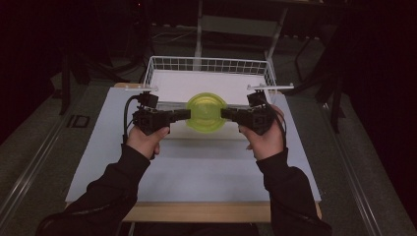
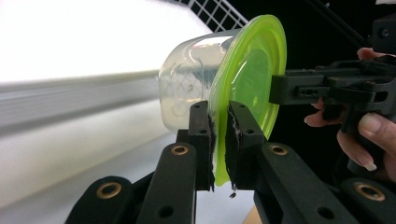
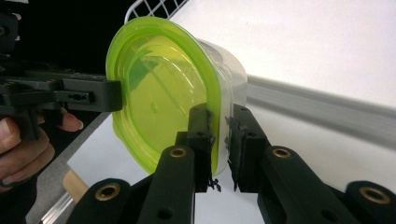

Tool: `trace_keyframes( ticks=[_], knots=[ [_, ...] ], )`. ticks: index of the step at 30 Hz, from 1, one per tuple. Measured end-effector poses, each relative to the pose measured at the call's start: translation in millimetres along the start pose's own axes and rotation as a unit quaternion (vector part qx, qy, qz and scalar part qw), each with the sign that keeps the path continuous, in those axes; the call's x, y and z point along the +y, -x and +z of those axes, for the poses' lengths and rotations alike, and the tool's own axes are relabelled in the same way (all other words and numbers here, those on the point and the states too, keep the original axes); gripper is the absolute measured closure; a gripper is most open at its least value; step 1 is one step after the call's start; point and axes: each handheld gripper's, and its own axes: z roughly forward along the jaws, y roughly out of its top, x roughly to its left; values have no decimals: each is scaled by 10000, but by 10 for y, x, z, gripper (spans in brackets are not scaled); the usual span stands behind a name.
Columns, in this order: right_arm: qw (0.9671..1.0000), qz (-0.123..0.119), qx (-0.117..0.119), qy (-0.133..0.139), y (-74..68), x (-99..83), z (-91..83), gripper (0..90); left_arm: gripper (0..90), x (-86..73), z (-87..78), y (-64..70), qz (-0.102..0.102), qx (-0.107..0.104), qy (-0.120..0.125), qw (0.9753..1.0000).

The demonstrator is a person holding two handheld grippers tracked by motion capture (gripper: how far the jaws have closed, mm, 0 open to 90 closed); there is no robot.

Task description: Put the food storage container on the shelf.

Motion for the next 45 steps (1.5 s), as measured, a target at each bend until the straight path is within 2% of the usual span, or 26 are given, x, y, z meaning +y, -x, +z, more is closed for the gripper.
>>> trace_keyframes(
  ticks=[5, 7, 10, 14, 16, 17, 20, 25, 32, 35, 38, 41, 42, 45],
  knots=[
    [9999, -45, -105, 52, -17, 176, -16, 799, 820, 191, 9, -3, 20, 59, 29, 10000],
    [9999, -18, -133, 57, -9, 241, -15, 799, 819, 263, 31, -12, -35, 36, 7, 10000],
    [9998, -18, -193, 81, 8, 319, -11, 799, 818, 366, 68, -31, -12, 89, -44, 9999],
    [9997, 51, -208, 104, 67, 413, 32, 799, 818, 468, 134, -94, -146, 84, -95, 9998],
    [9997, 121, -211, 85, 116, 450, 72, 799, 818, 510, 169, -115, -144, 137, -110, 9997],
    [9995, 191, -228, 59, 160, 479, 120, 799, 817, 525, 184, -126, -146, 175, -103, 9997],
    [9994, 221, -243, 48, 178, 493, 141, 798, 817, 551, 220, -157, -190, 198, -112, 9996],
    [9987, 335, -364, -83, 262, 583, 274, 799, 814, 631, 346, -284, -345, 335, -186, 9987],
    [9975, 510, -398, -281, 349, 649, 383, 799, 812, 677, 430, -389, -475, 368, -306, 9977],
    [9962, 663, -425, -362, 385, 668, 431, 798, 812, 701, 443, -401, -446, 349, -342, 9978],
    [9952, 776, -396, -444, 424, 699, 453, 797, 808, 722, 449, -443, -552, 197, -370, 9976],
    [9940, 860, -394, -550, 449, 732, 479, 798, 789, 732, 477, -463, -500, 214, -414, 9977],
    [9935, 891, -401, -588, 451, 742, 492, 797, 757, 729, 481, -465, -471, 236, -388, 9979],
    [9926, 945, -420, -644, 458, 762, 516, 797, 753, 728, 498, -478, -405, 306, -372, 9980]
  ],
)
